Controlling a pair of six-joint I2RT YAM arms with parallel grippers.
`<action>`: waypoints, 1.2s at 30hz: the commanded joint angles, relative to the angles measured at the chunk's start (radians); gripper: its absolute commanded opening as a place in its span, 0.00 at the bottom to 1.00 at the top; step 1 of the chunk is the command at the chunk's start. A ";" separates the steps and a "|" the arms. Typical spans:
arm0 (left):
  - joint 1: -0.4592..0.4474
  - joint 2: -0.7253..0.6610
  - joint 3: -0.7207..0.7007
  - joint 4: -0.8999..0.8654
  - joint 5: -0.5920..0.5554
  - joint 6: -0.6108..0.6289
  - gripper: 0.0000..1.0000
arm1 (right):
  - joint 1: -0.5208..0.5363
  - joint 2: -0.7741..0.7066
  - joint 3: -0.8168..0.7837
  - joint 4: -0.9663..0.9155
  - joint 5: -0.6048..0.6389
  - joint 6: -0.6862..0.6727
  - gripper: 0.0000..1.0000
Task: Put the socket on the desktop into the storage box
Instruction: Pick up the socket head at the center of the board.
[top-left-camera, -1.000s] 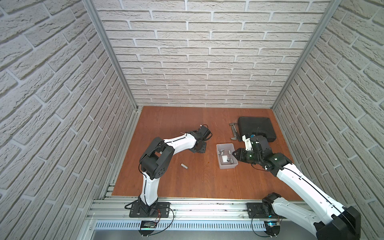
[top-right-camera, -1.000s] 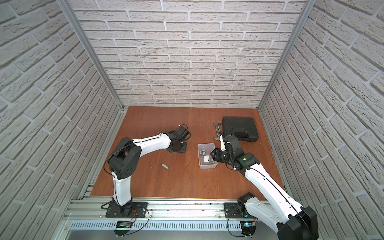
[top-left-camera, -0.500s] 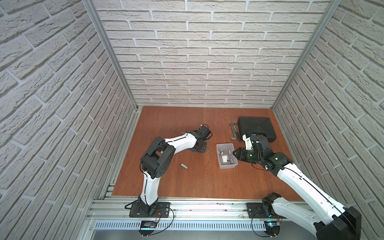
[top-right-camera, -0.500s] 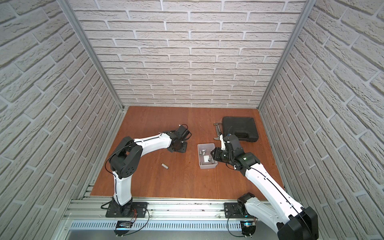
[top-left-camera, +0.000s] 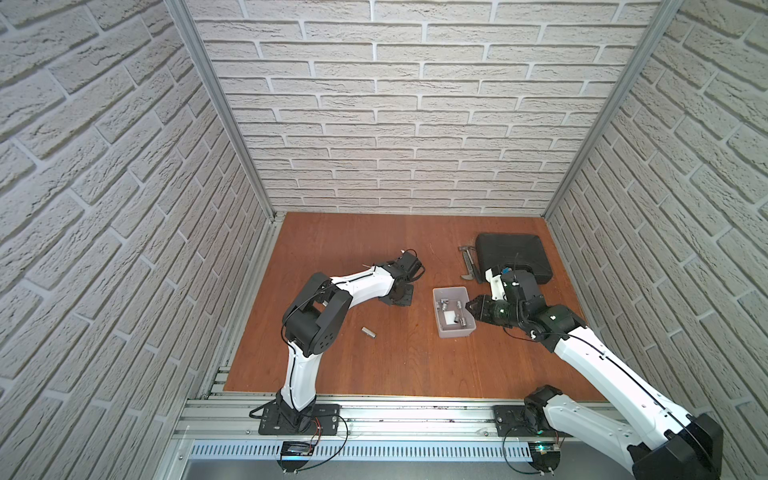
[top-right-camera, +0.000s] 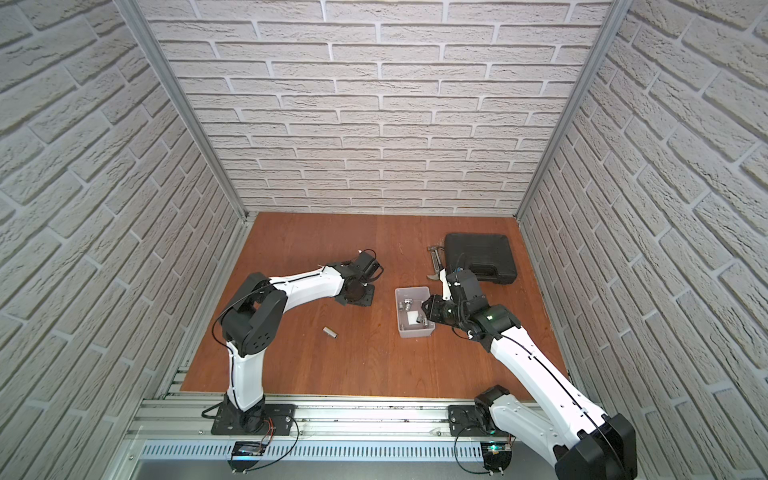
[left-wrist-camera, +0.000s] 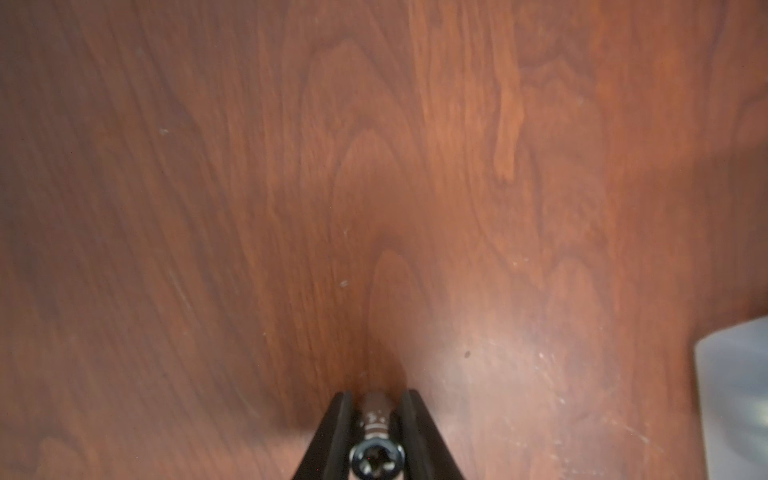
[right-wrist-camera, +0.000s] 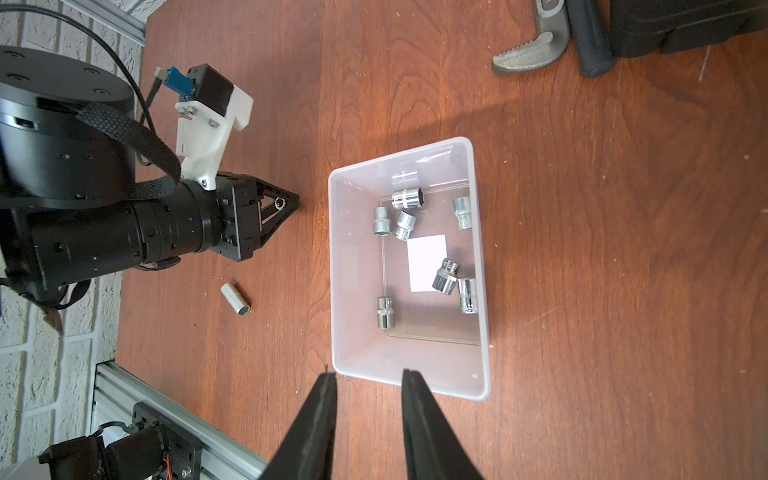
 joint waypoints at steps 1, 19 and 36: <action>-0.003 0.012 0.002 0.005 0.006 0.004 0.26 | 0.007 -0.019 0.007 -0.003 0.014 -0.006 0.33; 0.009 -0.197 -0.133 0.088 0.026 -0.013 0.00 | 0.006 0.023 0.029 0.063 -0.043 0.057 0.33; 0.024 -0.648 -0.503 0.491 0.313 -0.161 0.00 | 0.030 0.244 0.069 0.383 -0.274 0.142 0.33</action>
